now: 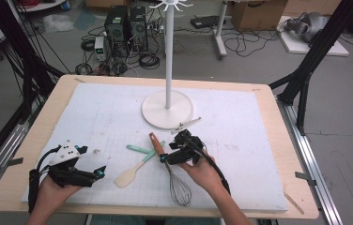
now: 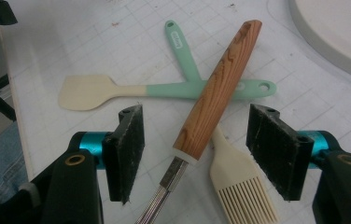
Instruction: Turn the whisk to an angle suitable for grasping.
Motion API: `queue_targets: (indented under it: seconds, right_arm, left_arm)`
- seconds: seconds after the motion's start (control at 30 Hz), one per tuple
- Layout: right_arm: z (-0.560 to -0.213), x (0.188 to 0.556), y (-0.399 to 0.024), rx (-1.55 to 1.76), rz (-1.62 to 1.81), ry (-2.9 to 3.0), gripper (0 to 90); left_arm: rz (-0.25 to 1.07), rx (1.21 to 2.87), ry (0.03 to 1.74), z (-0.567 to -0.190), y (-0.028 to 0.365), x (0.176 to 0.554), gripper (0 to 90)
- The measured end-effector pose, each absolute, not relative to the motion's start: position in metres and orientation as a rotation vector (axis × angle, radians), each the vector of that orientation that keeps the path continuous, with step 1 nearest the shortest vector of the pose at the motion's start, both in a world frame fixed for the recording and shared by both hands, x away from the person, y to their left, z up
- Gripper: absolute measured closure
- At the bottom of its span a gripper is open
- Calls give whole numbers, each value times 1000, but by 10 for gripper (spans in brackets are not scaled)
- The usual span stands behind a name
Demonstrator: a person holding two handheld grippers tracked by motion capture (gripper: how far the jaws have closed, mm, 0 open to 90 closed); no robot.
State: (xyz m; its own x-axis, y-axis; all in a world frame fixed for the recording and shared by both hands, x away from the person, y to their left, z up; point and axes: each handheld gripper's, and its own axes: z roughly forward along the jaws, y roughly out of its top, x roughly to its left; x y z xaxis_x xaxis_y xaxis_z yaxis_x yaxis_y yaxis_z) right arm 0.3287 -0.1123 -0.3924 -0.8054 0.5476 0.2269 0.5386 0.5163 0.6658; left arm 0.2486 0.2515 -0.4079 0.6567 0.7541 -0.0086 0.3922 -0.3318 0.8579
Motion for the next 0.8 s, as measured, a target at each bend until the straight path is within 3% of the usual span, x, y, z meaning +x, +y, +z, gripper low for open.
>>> queue_targets:
  seconds: [0.8]
  right_arm:
    - [-398,328,-105,1021,1138,2726,350]
  left_arm:
    - [496,1960,885,-408,250,251,18]
